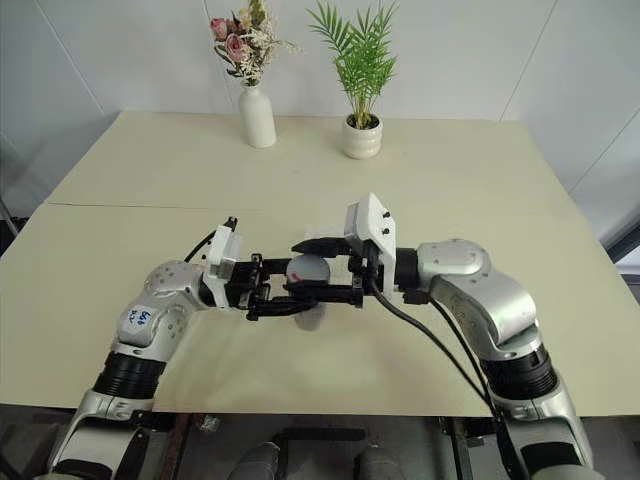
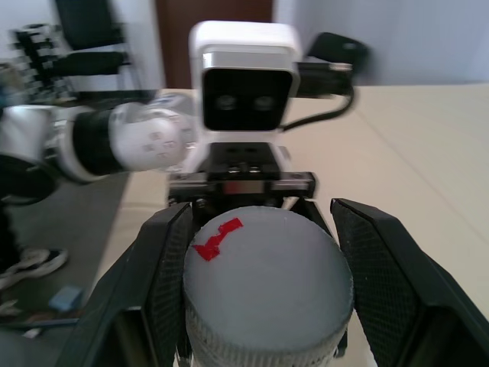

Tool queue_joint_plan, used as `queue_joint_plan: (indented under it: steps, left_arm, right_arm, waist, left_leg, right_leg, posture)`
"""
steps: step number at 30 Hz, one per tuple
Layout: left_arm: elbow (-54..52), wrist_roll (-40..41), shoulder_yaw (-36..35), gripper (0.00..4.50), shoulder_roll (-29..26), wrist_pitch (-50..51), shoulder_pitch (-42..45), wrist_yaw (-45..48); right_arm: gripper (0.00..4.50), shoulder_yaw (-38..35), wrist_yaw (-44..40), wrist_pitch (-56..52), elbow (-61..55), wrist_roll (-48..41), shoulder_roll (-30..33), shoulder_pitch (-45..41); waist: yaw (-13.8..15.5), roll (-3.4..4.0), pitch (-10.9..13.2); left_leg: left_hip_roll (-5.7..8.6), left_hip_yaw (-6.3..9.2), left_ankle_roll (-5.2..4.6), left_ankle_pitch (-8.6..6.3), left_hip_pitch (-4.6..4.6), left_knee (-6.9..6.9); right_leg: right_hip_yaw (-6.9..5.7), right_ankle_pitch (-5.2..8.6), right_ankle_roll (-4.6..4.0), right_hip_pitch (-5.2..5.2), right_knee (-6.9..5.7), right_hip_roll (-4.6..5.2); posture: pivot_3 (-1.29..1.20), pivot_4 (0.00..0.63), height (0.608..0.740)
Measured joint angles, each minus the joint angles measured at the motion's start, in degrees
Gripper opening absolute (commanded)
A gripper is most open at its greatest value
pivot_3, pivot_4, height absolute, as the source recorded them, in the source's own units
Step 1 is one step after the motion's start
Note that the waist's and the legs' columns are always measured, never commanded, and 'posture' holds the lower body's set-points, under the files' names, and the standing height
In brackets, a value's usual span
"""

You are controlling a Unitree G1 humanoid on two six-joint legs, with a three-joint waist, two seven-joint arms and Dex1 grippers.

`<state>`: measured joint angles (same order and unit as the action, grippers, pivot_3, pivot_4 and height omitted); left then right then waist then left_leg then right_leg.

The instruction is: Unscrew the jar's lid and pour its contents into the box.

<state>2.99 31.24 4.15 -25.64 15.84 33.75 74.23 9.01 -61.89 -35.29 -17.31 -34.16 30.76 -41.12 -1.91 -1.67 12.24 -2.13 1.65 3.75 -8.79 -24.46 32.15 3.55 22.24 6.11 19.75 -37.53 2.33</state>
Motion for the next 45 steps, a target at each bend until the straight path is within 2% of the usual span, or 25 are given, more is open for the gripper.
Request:
queue_joint_plan:
  steps: [6, 15, 17, 21, 32, 45]
  left_arm:
    - [0.1, 0.3, 0.7, 2.5, -1.7, 1.2, 0.6, 3.4]
    - [0.1, 0.1, 0.4, 2.5, -1.5, 0.9, 1.0, 1.2]
    - [0.1, 0.1, 0.4, 2.5, -1.4, 0.8, 0.9, 0.3]
    - [0.1, 0.1, -0.9, 2.5, -1.0, 0.2, 0.6, -1.1]
    - [0.5, -0.9, -3.1, 2.5, 1.0, -5.3, -2.1, -4.6]
    - [4.1, -2.9, -3.2, 2.5, 5.2, -10.2, -2.2, -7.8]
  right_arm:
    - [2.56, 2.5, -7.4, 3.0, 5.6, 0.4, 0.1, -3.5]
    - [2.56, 1.9, -6.9, 4.1, 6.2, 1.0, 0.0, -3.6]
    - [3.3, 1.7, -5.9, 3.7, 5.9, 0.8, 0.0, -3.4]
    - [4.48, 1.6, -3.3, 2.8, 5.7, 1.0, -0.2, -2.7]
    - [4.48, -2.7, 4.0, 2.6, 2.0, 1.0, -1.3, -1.5]
    - [4.48, -2.0, 12.6, -2.2, -1.0, 1.6, -4.6, 0.9]
  waist:
    - [0.2, 0.02, 0.0]
    - [0.1, 0.02, 0.0]
    - [0.1, 0.02, 0.0]
    - [0.2, 0.02, 0.0]
    - [0.2, 0.02, 0.0]
    - [0.2, 0.02, 0.0]
  left_leg:
    - [0.0, 0.01, 0.0, 0.0, -0.02, 0.0]
    - [-0.01, 0.02, 0.0, 0.0, -0.03, 0.01]
    - [-0.02, 0.02, 0.0, 0.0, -0.03, 0.01]
    - [-0.02, 0.01, 0.0, 0.0, -0.03, 0.03]
    - [-0.02, 0.01, 0.0, 0.0, -0.04, 0.04]
    - [-0.01, 0.01, 0.0, 0.0, -0.05, 0.08]
  right_leg:
    - [-0.01, 0.0, 0.0, 0.01, 0.01, 0.01]
    - [-0.01, 0.0, 0.0, 0.01, 0.01, 0.01]
    - [-0.01, 0.0, 0.0, 0.02, 0.0, 0.01]
    - [-0.01, 0.0, 0.0, 0.02, 0.0, 0.02]
    - [0.0, 0.0, 0.0, 0.02, 0.0, 0.02]
    - [-0.01, 0.0, 0.01, 0.03, -0.07, 0.01]
  posture:
    - [0.0, 0.15, 0.74]
    - [0.0, 0.15, 0.74]
    - [0.0, 0.15, 0.74]
    - [0.0, 0.15, 0.74]
    - [0.0, 0.15, 0.74]
    - [0.0, 0.15, 0.74]
